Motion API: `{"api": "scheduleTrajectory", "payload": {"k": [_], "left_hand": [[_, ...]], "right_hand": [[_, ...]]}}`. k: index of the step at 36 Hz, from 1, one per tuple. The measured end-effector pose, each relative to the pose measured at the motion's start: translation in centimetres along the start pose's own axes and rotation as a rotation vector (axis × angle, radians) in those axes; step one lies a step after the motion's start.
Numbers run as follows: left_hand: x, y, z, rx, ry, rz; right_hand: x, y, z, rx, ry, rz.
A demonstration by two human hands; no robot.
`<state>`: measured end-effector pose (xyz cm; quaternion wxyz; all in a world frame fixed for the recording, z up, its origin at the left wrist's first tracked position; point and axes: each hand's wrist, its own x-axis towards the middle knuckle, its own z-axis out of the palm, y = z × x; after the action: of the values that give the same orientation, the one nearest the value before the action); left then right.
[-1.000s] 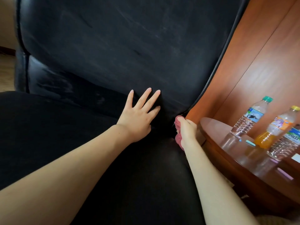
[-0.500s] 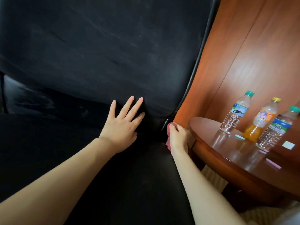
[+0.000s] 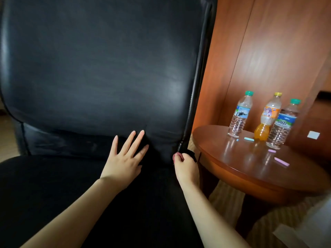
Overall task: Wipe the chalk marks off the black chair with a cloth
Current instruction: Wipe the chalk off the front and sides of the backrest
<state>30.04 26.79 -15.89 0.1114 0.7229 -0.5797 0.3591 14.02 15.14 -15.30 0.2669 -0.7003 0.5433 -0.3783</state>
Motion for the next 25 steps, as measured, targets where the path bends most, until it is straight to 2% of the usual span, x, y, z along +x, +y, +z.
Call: {"api": "scheduleTrajectory", "payload": {"k": [2, 6, 9, 16, 19, 23, 25], "left_hand": [[0.0, 0.7, -0.5, 0.029, -0.015, 0.015], [-0.1, 2.0, -1.9, 0.055, 0.030, 0.068], [-0.3, 2.3, -3.2, 0.101, 0.077, 0.155], [3.7, 3.4, -10.8, 0.106, 0.206, 0.286], [6.5, 4.4, -14.8, 0.083, 0.319, 0.320], [9.7, 5.5, -18.4, 0.035, 0.331, 0.292], [10.9, 6.3, -19.6, -0.084, 0.310, 0.196]], "right_hand": [[-0.5, 0.6, -0.6, 0.098, 0.078, -0.008], [-1.6, 1.1, -3.0, 0.403, 0.349, -0.031], [-1.1, 1.3, -4.4, 0.414, 0.464, -0.113], [1.9, -0.9, -9.3, 0.354, 0.587, -0.381], [2.6, -2.0, -11.7, 0.454, 0.538, -0.421], [4.1, -4.4, -15.4, 0.610, 0.526, -0.529], [4.9, -6.4, -17.7, 0.655, 0.540, -0.583]]}}
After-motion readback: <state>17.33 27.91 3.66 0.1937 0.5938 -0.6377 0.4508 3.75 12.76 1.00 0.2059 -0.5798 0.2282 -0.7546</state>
